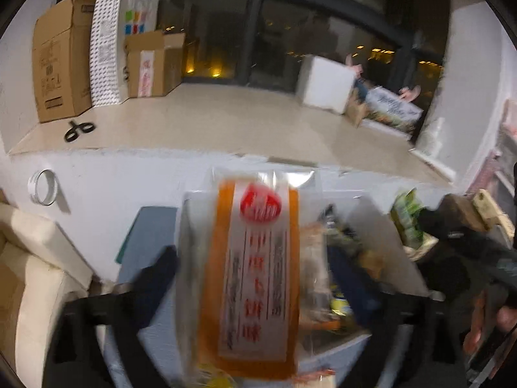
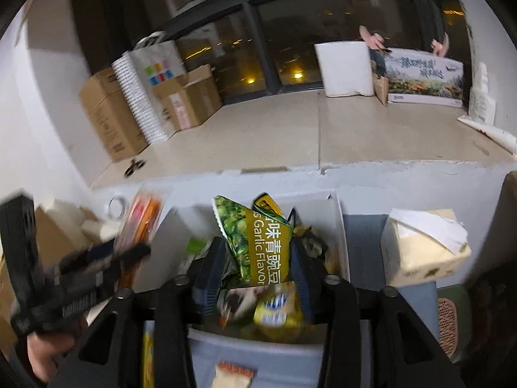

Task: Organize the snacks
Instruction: 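Carry both packets into the white box and release them, then return both tools to the snacks and lower the left gripper onto the jelly cup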

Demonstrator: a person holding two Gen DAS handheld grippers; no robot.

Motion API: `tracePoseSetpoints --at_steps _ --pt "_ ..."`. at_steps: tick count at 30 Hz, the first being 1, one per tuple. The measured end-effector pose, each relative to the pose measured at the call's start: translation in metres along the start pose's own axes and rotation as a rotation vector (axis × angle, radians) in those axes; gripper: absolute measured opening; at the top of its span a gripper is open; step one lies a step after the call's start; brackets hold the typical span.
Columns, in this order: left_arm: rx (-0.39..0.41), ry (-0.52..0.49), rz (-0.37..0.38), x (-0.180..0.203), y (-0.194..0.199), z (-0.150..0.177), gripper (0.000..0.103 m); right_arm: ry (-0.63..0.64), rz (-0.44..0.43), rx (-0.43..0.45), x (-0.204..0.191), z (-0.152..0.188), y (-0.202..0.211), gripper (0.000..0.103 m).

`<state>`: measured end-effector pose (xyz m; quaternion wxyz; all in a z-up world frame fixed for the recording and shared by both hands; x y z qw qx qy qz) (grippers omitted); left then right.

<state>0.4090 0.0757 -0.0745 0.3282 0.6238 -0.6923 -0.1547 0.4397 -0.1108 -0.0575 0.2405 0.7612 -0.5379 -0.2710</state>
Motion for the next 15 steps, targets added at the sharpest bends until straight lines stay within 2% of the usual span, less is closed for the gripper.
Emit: tracePoseSetpoints --at_steps 1,6,10,15 --pt "-0.003 0.018 -0.002 -0.006 -0.002 0.002 0.103 -0.015 0.015 -0.005 0.003 -0.002 -0.007 0.103" --pt "-0.022 0.076 0.017 -0.023 0.001 0.011 0.103 -0.038 0.001 -0.003 0.008 0.004 -0.011 0.103" --pt "-0.003 0.134 0.077 -0.031 0.012 0.018 0.103 -0.044 -0.006 0.01 0.009 0.013 -0.001 0.103" --pt "-0.009 0.095 0.08 -0.029 0.033 0.029 0.103 -0.062 -0.047 0.007 0.012 0.027 0.018 0.103"
Point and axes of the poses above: each gripper's, at about its wrist camera, not at the fingertips, and y roughly against the way its jaws point, x to its right, z to its underside, the point moved 7 cm from there along -y, roughly the way its jaws point, and after that the axes turned 10 degrees about z, right-handed, at the moved point
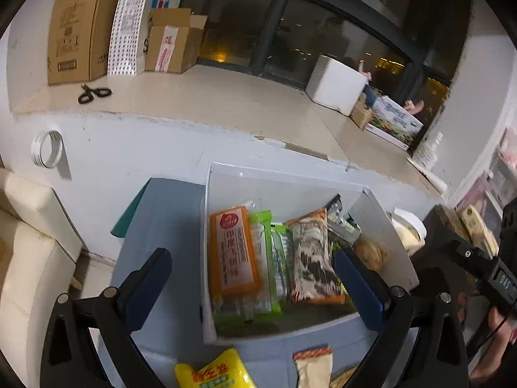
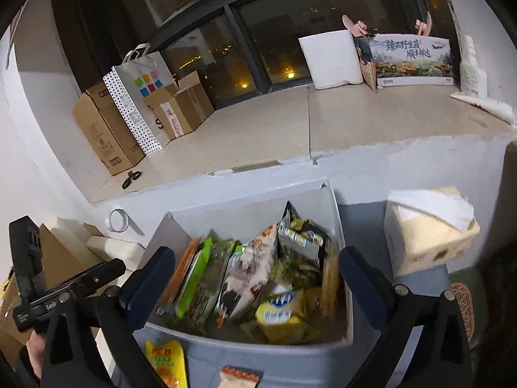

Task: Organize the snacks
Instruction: 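Return both tools to the snacks and lower the left gripper onto the jelly cup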

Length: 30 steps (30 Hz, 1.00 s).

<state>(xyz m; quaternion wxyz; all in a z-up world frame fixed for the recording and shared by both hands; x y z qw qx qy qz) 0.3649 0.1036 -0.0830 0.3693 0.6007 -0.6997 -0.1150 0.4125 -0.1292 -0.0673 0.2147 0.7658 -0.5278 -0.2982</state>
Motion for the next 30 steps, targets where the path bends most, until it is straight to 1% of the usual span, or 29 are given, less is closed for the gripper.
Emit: tracePoseSetpoints --at_steps 2,5,7,10,12,14,15,16,19,20,22,24,26,30 --pt "0.003 -0.035 0.016 0.007 0.012 0.008 0.103 0.009 -0.016 0.016 -0.002 0.007 0.014 0.103" --pt "0.001 -0.077 0.059 0.02 0.035 0.026 0.103 0.016 -0.041 0.065 -0.002 0.021 0.043 0.103" --pt "0.002 -0.143 0.095 0.031 0.056 0.045 0.103 0.015 -0.075 0.09 0.0 0.038 0.068 0.103" --pt "-0.001 -0.211 0.081 0.04 0.081 0.073 0.103 0.01 -0.105 0.089 0.002 0.066 0.092 0.103" --pt "-0.002 -0.228 0.08 0.043 0.097 0.093 0.103 0.013 -0.092 0.089 0.005 0.087 0.104 0.103" --pt "0.028 -0.224 0.085 0.046 0.114 0.112 0.103 0.046 -0.033 0.107 0.008 0.115 0.115 0.103" --pt "0.033 -0.224 0.098 0.048 0.12 0.123 0.103 0.056 -0.023 0.105 0.01 0.123 0.117 0.103" --pt "0.028 -0.22 0.104 0.05 0.124 0.133 0.103 0.06 -0.01 0.087 0.013 0.14 0.117 0.103" --pt "0.003 -0.207 0.121 0.052 0.126 0.159 0.103 0.06 -0.014 0.021 0.017 0.173 0.114 0.103" --pt "-0.01 -0.207 0.128 0.053 0.125 0.167 0.103 0.066 -0.013 0.012 0.018 0.18 0.113 0.103" --pt "-0.034 -0.198 0.12 0.053 0.121 0.178 0.103 0.107 0.017 -0.012 0.016 0.199 0.107 0.103" --pt "-0.045 -0.182 0.121 0.054 0.117 0.185 0.103 0.144 0.021 -0.037 0.01 0.214 0.101 0.103" --pt "-0.061 -0.179 0.135 0.058 0.109 0.19 0.103 0.154 0.036 -0.032 0.01 0.221 0.101 0.103" --pt "-0.139 -0.21 0.166 0.074 0.078 0.21 0.103 0.125 0.036 -0.035 0.014 0.229 0.099 0.103"
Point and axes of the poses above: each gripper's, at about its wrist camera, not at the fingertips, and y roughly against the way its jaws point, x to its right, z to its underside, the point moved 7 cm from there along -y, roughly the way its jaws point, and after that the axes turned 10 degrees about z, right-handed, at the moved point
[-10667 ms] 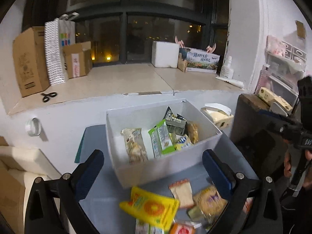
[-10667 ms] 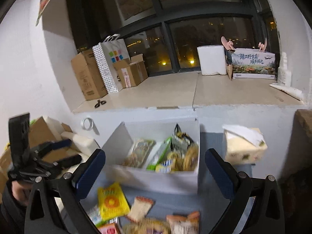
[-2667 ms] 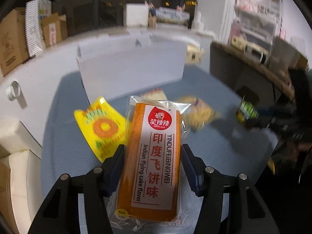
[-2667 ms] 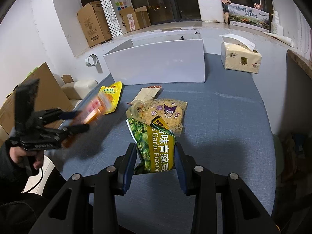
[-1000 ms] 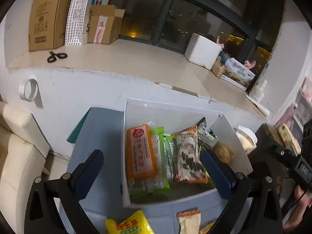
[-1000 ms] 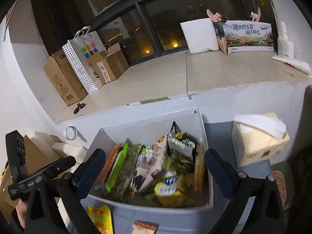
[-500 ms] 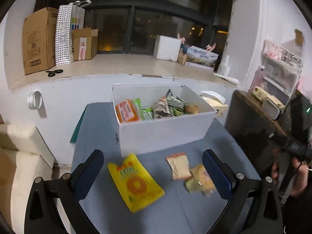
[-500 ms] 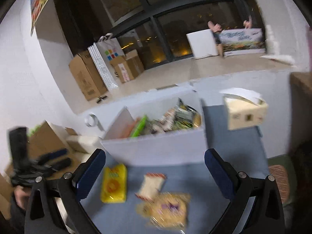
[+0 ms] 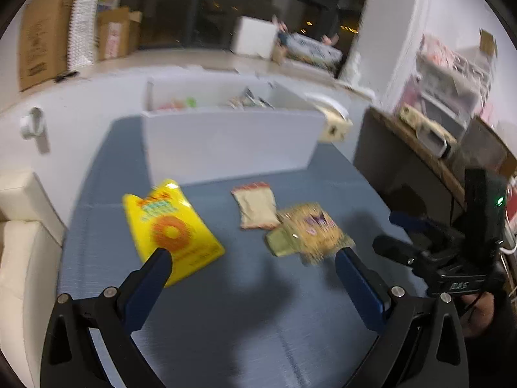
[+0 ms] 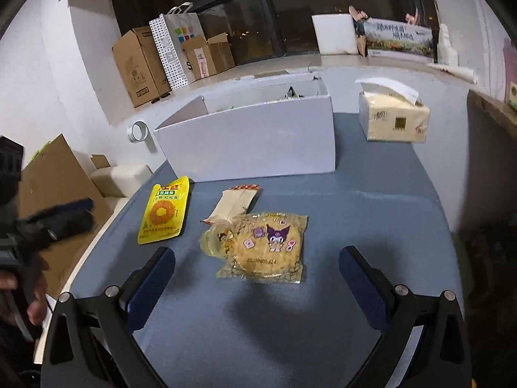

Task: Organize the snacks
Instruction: 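Return both tools to the snacks and lower the left gripper onto the jelly cup, then grasp the clear jelly cup with the left gripper while the right grasps the round Kuromi biscuit packet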

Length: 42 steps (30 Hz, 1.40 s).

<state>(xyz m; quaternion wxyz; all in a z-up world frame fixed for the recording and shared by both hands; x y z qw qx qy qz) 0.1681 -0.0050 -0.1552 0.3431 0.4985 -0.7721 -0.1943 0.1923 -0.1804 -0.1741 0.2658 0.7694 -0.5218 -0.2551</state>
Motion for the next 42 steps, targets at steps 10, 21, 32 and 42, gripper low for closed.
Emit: tracePoseSetpoints --at_steps 10,21,32,42 --pt "-0.104 0.052 0.049 0.018 -0.091 -0.002 0.101 -0.052 0.062 0.014 0.03 0.017 0.023 0.103" --pt "-0.145 0.032 0.051 0.02 -0.115 0.003 0.043 -0.121 0.069 0.012 0.051 0.027 0.033 0.103" --pt "-0.032 -0.061 0.004 0.024 -0.058 -0.011 0.035 -0.07 0.068 -0.023 0.04 0.029 0.02 0.103" --pt "0.087 -0.079 -0.036 0.01 0.022 -0.014 0.035 0.078 0.117 -0.098 0.008 0.003 -0.043 0.103"
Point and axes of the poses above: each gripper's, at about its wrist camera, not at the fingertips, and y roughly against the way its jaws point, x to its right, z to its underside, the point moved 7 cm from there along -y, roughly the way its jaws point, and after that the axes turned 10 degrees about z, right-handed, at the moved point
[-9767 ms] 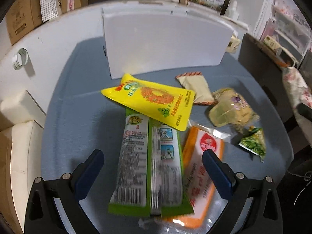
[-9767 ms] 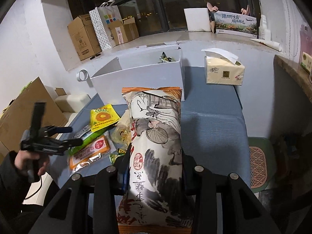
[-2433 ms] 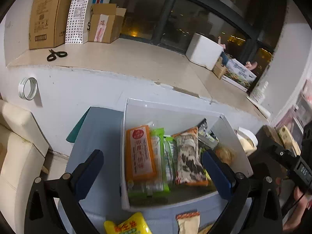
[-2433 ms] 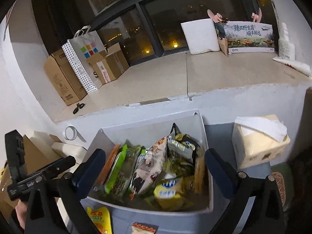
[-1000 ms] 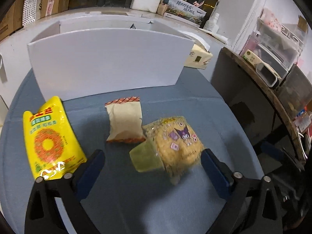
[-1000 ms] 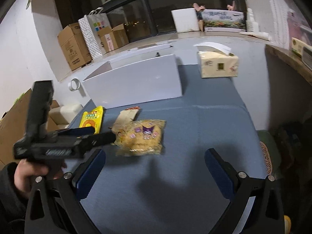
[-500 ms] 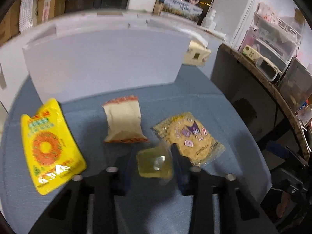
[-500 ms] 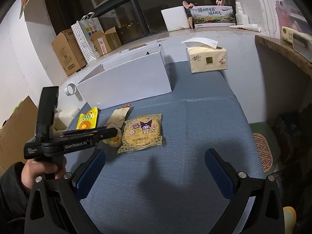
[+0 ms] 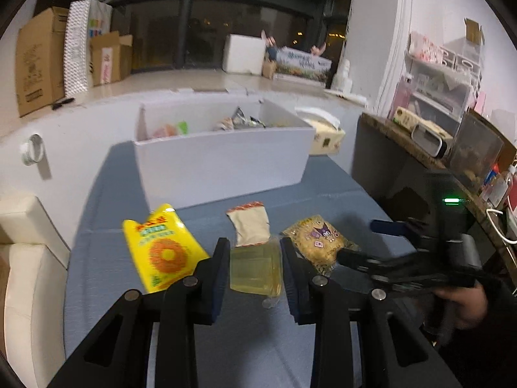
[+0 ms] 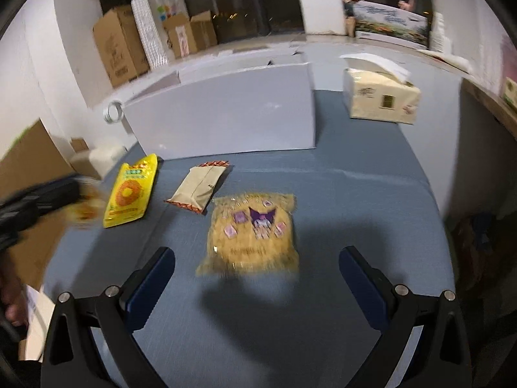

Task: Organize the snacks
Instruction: 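Grasp the clear jelly cup with the left gripper while the right grasps the round Kuromi biscuit packet, then carry the cup and biscuit packet into the white box and release them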

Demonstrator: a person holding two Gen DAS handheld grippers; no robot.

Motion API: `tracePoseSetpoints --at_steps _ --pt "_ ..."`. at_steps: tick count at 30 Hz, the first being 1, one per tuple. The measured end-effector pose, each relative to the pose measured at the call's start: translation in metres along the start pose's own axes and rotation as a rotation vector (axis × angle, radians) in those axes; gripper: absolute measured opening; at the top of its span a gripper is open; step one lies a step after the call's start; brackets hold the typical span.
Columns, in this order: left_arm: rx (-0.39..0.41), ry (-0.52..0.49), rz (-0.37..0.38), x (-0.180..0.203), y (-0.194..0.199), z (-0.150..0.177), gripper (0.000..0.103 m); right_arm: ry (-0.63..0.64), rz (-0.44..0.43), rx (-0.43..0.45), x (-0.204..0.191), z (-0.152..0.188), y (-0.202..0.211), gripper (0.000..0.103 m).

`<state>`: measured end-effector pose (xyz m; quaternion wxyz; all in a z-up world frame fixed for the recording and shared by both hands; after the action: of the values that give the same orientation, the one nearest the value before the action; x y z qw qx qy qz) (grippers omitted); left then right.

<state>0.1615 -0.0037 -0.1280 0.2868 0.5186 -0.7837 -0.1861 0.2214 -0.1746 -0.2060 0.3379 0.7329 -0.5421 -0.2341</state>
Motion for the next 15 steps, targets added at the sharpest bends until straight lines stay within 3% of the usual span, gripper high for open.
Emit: tracePoseSetpoints --at_steps 7,8,10,15 --pt "0.028 0.003 -0.03 -0.014 0.023 0.002 0.035 0.069 0.05 -0.112 -0.016 -0.003 -0.046 0.103" --pt "0.031 0.006 -0.03 -0.015 0.024 0.002 0.035 0.069 0.048 -0.121 -0.016 -0.002 -0.047 0.098" --pt "0.034 0.0 -0.034 -0.015 0.024 0.001 0.035 0.091 0.086 -0.125 -0.015 0.003 -0.049 0.077" --pt "0.044 -0.037 -0.032 -0.007 0.022 -0.005 0.035 0.068 0.053 -0.089 -0.009 0.006 -0.031 0.076"
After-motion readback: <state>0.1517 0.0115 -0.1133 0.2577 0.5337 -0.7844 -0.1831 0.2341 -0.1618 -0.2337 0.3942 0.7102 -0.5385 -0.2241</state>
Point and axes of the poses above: each gripper's, at about its wrist camera, not at the fingertips, and y roughly against the way its jaws point, x to its right, z to its underside, the point moved 7 cm from there along -y, roughly the way its jaws point, and after that the axes turned 10 degrees about z, right-handed, at the moved point
